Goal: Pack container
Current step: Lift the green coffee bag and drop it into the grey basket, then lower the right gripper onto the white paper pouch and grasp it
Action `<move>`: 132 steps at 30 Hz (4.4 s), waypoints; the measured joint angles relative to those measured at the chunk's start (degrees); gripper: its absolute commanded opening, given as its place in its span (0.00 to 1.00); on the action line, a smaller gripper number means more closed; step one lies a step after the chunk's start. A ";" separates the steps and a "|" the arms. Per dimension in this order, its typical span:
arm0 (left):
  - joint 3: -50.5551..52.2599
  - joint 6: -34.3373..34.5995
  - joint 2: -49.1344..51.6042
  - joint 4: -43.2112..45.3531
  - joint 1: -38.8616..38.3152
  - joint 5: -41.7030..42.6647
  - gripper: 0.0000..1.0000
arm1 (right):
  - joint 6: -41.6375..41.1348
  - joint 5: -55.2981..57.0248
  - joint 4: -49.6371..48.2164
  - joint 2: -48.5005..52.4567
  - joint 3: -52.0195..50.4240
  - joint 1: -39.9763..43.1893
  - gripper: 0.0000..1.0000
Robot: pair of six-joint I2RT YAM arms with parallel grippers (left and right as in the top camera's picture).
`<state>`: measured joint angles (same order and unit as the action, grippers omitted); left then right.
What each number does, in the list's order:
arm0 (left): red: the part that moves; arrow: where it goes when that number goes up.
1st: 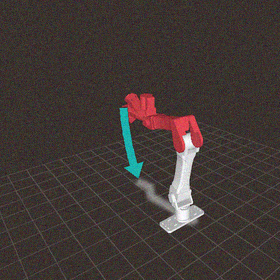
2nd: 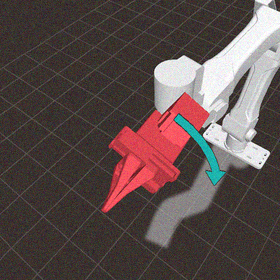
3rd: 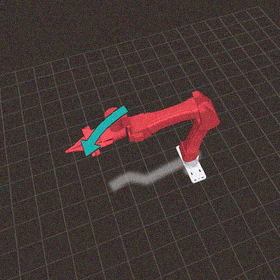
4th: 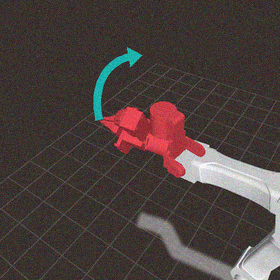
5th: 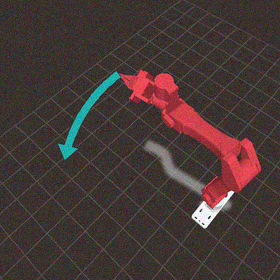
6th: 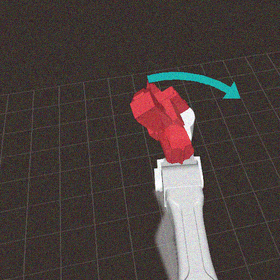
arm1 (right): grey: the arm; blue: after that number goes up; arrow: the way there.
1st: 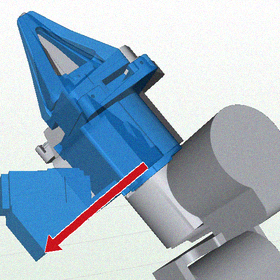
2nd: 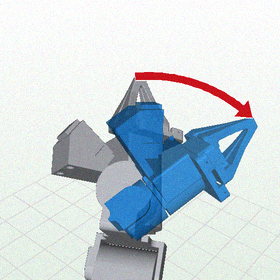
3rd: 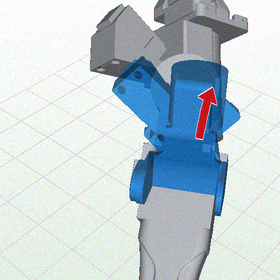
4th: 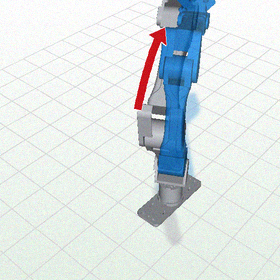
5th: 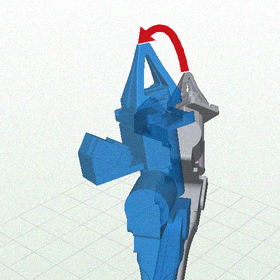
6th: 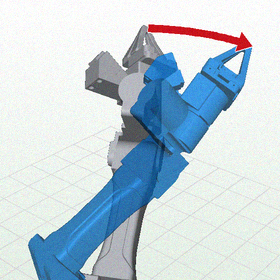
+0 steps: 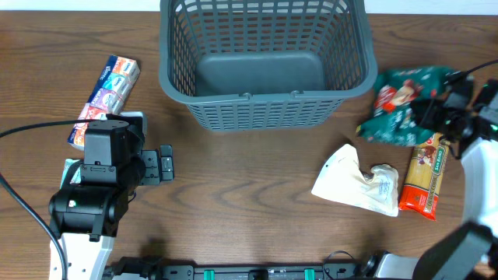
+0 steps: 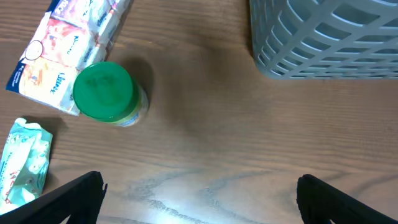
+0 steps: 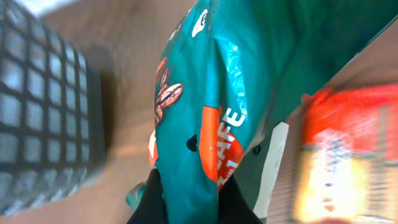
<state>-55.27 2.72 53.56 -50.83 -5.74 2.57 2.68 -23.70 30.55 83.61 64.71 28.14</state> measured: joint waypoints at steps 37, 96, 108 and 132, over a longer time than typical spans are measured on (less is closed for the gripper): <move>0.00 0.00 0.00 -1.84 0.00 0.00 0.98 | 1.64 6.25 -6.19 -6.45 30.84 -33.73 0.01; 0.00 -2.58 0.02 1.60 0.00 0.00 0.98 | 13.53 3.19 66.29 -14.47 44.52 -10.93 0.99; -0.02 -2.58 0.02 2.16 0.00 -0.02 0.99 | 25.57 7.39 59.87 -19.52 11.96 -20.72 0.99; -0.02 -2.27 0.02 1.81 0.00 0.00 0.99 | 49.64 18.64 42.73 -5.60 0.17 -22.60 0.93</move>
<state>-55.29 0.45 53.58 -49.01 -5.74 2.57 52.31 -5.06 73.28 78.02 64.88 5.54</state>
